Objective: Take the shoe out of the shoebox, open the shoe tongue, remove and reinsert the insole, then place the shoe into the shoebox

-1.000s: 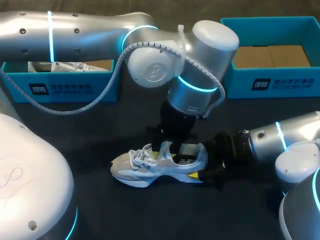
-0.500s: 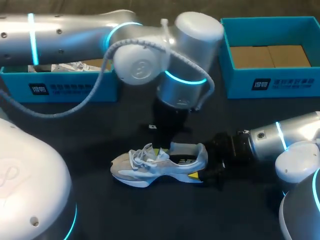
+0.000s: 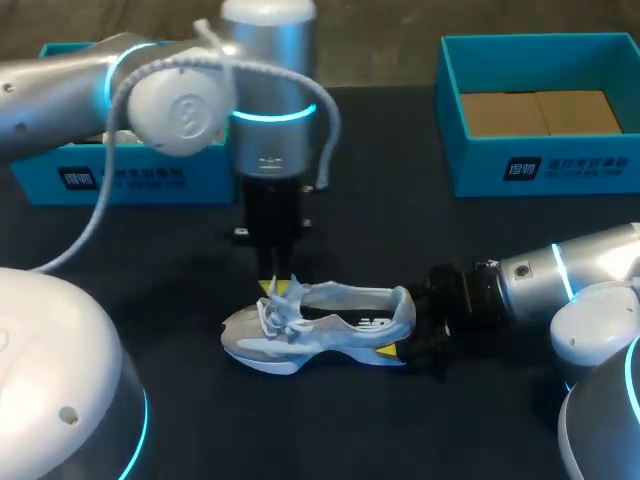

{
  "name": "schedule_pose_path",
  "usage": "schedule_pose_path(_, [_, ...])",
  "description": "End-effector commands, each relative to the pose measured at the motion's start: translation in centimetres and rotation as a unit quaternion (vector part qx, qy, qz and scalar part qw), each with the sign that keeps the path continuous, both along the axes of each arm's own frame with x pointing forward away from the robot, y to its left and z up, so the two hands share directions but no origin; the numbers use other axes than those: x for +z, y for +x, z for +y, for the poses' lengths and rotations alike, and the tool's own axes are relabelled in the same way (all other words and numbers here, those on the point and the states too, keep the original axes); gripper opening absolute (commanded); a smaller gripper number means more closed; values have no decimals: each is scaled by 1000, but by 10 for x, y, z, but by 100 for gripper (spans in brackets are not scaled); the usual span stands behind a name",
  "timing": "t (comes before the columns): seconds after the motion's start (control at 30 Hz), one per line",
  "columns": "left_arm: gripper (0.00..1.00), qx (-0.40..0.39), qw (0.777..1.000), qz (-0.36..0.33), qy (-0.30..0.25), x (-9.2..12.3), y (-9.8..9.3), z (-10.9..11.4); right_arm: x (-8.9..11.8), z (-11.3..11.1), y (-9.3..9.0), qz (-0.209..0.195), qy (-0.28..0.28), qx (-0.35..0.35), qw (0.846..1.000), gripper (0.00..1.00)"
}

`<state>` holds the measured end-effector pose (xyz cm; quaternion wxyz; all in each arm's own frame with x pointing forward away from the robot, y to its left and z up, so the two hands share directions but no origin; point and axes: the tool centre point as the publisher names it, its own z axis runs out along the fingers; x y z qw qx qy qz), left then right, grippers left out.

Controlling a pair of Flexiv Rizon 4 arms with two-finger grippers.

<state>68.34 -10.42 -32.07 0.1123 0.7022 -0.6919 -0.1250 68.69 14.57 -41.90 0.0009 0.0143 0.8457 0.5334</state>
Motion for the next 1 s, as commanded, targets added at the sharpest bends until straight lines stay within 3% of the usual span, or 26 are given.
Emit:
schedule_pose_path(0.03, [0, 37, 990, -5, -137, -4, -4, 27, -2, 3, 0, 0, -2, 0, 1000, 0])
schedule_pose_path(0.73, [0, 54, 985, 11, -165, -43, -12, 60, -2, 3, 0, 0, -2, 0, 1000, 0])
schedule_pose_path(0.77, [7, 53, 985, 12, -166, -43, -12, 61, -2, 3, 0, 0, -2, 0, 1000, 0])
schedule_pose_path(0.8, [25, 51, 985, 10, -167, -41, -13, 62, -2, 3, 0, 0, -2, 0, 1000, 0])
schedule_pose_path(0.83, [36, 46, 984, 5, -170, -38, -13, 63, -2, 3, 0, 0, -2, 0, 1000, 0])
schedule_pose_path(0.97, [51, 30, 984, -16, -176, -22, -14, 65, -2, 3, 0, 0, -2, 0, 1000, 0])
schedule_pose_path(1.0, [60, 25, 984, -25, -176, -16, -14, 65, -2, 3, 0, 0, -2, 0, 1000, 0])
